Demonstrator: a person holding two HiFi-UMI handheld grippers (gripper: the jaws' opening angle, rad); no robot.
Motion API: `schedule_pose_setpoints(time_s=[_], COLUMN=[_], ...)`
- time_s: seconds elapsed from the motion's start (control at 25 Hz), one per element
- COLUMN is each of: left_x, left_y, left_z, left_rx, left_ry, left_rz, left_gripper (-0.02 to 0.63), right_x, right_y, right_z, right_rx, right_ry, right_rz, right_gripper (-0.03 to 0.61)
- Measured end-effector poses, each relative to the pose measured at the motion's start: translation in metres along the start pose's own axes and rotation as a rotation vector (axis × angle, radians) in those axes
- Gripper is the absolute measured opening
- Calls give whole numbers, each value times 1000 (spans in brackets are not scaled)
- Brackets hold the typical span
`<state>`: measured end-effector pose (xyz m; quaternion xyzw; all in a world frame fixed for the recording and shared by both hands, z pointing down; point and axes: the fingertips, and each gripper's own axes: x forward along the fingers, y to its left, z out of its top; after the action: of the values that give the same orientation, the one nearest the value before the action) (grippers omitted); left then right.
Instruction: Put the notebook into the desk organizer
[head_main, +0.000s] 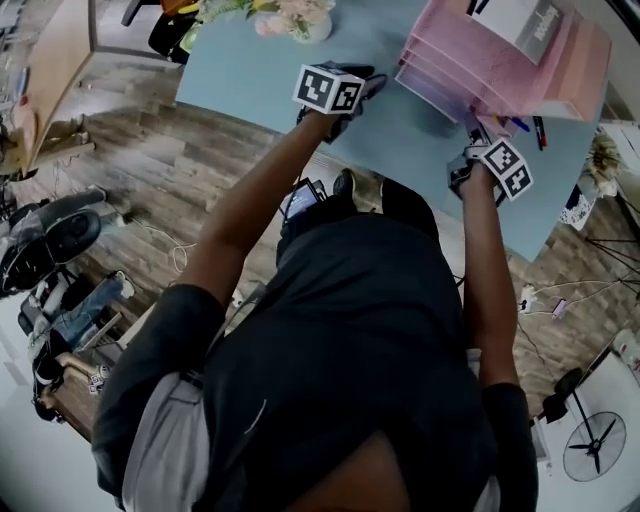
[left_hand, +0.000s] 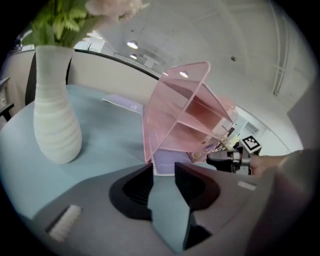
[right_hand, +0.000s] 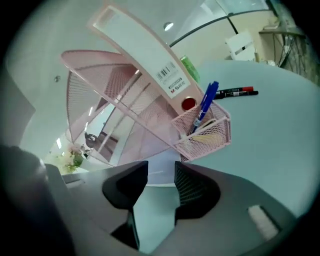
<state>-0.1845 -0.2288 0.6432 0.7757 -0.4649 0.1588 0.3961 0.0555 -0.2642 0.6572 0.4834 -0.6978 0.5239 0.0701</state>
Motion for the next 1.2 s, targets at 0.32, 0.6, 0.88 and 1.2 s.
schedule_pose_setpoints(time_s=[0.32, 0.6, 0.88, 1.2], left_x=[-82, -167, -246, -297], left_y=[-22, -58, -89, -129], left_z=[35, 57, 72, 70], left_rx=[90, 186, 290, 443], left_ry=[-145, -285, -420, -479], left_rz=[-56, -111, -112, -109], left_gripper=[192, 192, 191, 192], right_x=[-76, -164, -234, -291], right_y=[103, 223, 296, 316], right_z=[27, 26, 10, 10], right_rx=[-194, -550, -749, -822], right_ry=[-116, -179, -237, -356], right_rz=[223, 421, 486, 478], right_gripper=[146, 137, 89, 89])
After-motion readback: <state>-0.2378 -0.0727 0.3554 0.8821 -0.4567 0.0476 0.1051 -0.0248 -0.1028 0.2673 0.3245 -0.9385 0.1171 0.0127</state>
